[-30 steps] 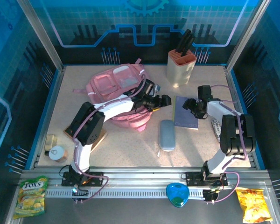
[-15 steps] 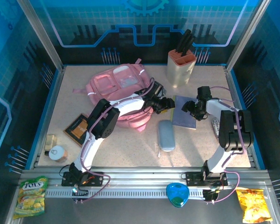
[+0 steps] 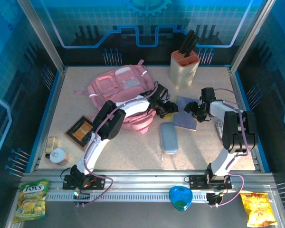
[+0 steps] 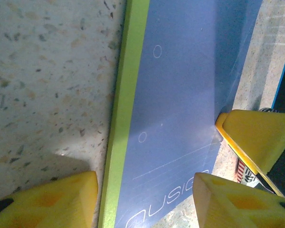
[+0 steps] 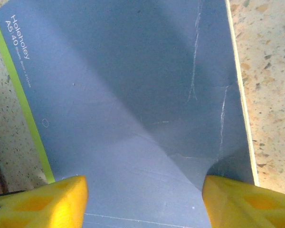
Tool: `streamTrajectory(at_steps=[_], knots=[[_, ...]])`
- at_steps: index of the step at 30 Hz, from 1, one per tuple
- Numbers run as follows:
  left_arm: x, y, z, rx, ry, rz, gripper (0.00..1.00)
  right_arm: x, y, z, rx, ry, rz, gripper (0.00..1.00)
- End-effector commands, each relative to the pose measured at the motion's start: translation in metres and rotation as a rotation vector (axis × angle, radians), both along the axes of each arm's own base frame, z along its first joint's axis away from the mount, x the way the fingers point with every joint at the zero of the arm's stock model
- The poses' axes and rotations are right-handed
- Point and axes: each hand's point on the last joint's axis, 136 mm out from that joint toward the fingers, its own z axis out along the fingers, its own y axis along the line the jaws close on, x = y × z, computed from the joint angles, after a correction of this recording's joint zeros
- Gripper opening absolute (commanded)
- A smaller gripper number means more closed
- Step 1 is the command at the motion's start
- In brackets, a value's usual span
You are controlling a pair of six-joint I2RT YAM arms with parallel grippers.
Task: Pack the student bag
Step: Pick up the book from the middle-right of the table.
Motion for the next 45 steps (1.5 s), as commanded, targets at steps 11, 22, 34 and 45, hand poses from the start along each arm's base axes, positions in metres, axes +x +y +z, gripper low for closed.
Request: streamTrajectory(at_steps=[11,22,34,45], knots=[[-0.017,-0.022,0.007,-0.078,0.077,-0.107,0.56,-0.016,0.003,-0.02,0.051,0.083,-0.014,0.66],[-0.022,-0.029,0.068,-0.198,-0.002,-0.151,0.36,-0.016,0.0,-0.021,0.061,0.078,-0.025,0.57],[-0.016,-0.029,0.026,-0.159,0.065,-0.107,0.28,-0.016,0.001,-0.02,0.068,0.068,-0.018,0.54],[0.0,-0.015,0.063,-0.184,-0.014,-0.075,0.01,-0.008,0.003,0.014,0.11,-0.07,-0.013,0.54]])
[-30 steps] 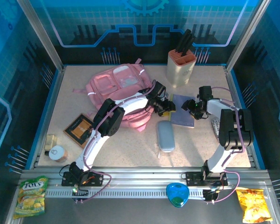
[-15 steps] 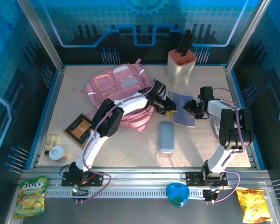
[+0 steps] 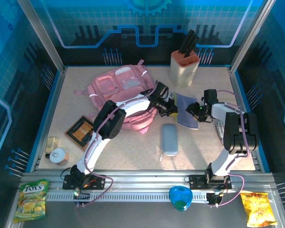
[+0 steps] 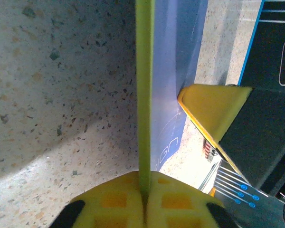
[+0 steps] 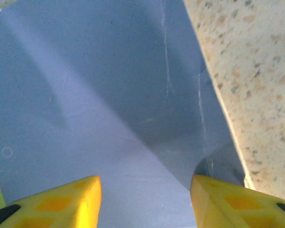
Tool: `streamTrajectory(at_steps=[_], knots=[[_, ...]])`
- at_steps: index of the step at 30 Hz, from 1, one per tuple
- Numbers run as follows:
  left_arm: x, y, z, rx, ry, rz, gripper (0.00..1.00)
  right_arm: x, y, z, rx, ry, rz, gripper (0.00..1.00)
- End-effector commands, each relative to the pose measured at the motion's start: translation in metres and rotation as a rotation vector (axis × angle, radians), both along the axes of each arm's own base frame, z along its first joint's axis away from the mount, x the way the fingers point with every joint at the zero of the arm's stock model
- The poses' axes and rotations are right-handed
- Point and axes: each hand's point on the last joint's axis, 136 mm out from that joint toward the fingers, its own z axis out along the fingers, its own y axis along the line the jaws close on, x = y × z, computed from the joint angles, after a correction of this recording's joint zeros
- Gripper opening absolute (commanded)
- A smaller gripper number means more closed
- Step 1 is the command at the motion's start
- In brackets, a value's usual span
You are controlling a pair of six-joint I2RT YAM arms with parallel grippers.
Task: Pack the student bag
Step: Pick up the book from the middle-right of the table, then pass the book.
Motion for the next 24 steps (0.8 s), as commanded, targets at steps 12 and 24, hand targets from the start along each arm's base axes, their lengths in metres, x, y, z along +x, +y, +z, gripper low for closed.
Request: streamTrajectory(at_steps=[12,24], knots=[[0.019,0.097,0.121,-0.061,-0.284,0.224,0.0,-0.002,0.042,0.099,0.299,-0.348,0.04,0.71],[0.009,0.231,0.175,-0.183,-0.444,0.71,0.0,-0.006,0.151,0.154,0.569,-0.438,0.099,0.8]])
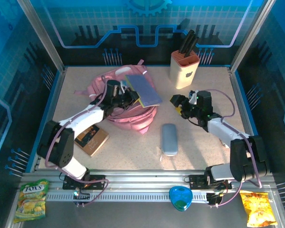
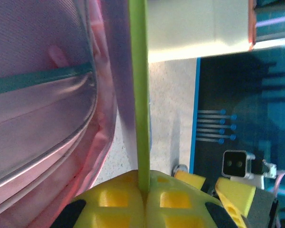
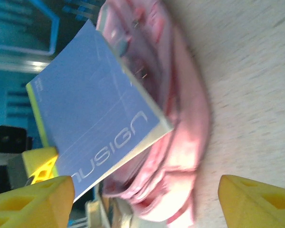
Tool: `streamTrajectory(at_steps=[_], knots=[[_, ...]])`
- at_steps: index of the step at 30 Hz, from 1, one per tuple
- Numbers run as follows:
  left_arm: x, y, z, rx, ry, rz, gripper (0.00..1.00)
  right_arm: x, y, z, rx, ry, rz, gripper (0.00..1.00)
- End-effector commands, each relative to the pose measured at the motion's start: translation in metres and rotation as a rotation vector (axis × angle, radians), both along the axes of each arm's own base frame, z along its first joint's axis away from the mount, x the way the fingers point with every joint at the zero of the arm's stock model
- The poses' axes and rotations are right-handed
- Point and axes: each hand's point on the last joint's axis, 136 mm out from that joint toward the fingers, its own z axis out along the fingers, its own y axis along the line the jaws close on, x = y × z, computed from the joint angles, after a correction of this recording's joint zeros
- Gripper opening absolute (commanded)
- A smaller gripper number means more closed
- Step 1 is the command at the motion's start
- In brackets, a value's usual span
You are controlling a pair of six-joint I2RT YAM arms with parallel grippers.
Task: Pack the student bag
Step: Pass the book.
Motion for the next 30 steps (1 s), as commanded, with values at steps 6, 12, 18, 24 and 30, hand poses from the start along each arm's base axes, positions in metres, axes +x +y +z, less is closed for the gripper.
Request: streamTrajectory(at_steps=[6,12,18,24,30], knots=[[-0.005,0.038,0.061,-0.158,-0.211,0.203,0.0,0.004,0.08,0.049,0.201,-0.052,0.045,0.81],[-0.009,0.036,0.076,-0.237,-0.257,0.193,0.0,0.01,0.11,0.061,0.262,-0.063,0.057,0.81],[-0.011,0.033,0.086,-0.305,-0.28,0.178,0.0,0.018,0.125,0.065,0.29,-0.078,0.065,0.79],[-0.01,0.031,0.089,-0.323,-0.284,0.172,0.0,0.034,0.145,0.078,0.383,-0.101,0.091,0.66],[-0.009,0.031,0.083,-0.313,-0.268,0.175,0.0,0.041,0.153,0.078,0.421,-0.119,0.101,0.47]])
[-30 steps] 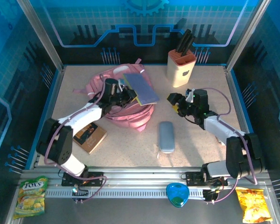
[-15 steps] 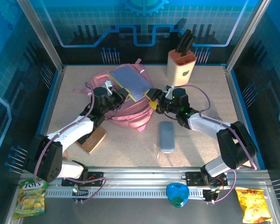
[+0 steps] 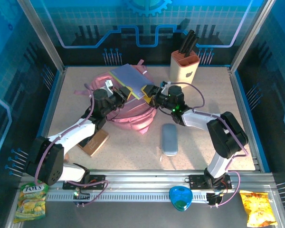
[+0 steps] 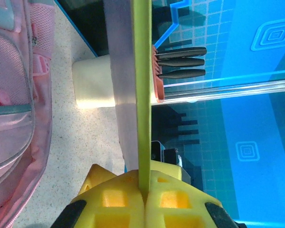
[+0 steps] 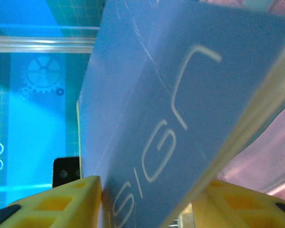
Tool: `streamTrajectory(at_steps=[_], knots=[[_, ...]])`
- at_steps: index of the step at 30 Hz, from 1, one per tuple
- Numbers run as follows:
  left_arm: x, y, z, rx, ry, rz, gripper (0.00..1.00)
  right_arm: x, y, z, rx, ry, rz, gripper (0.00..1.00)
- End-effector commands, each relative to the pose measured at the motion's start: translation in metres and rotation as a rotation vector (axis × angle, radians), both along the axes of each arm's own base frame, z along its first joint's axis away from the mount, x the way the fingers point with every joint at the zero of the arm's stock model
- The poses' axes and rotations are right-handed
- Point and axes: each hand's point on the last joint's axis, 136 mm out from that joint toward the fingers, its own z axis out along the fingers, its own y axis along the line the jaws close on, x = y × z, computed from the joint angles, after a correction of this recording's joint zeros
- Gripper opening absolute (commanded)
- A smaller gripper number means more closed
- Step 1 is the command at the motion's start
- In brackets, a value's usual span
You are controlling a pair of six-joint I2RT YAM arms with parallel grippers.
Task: Pack the student bag
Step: Pass the book.
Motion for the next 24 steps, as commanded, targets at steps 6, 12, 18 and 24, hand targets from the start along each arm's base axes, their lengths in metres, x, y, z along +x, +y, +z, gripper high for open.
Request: streamTrajectory(at_steps=[6,12,18,24], knots=[[0.0,0.005,0.004,0.03,-0.031,0.006,0.06,0.0,-0.004,0.02,0.019,-0.08,-0.023,0.21],[-0.001,0.018,-0.019,0.232,-0.003,0.02,0.52,-0.002,-0.028,0.018,-0.065,-0.102,-0.073,0.03],[-0.006,0.023,-0.053,0.627,0.016,-0.11,0.78,-0.007,-0.07,0.009,-0.179,-0.115,-0.144,0.0],[-0.007,0.012,-0.079,0.827,0.028,-0.296,0.83,-0.017,-0.117,0.004,-0.314,-0.116,-0.234,0.0]])
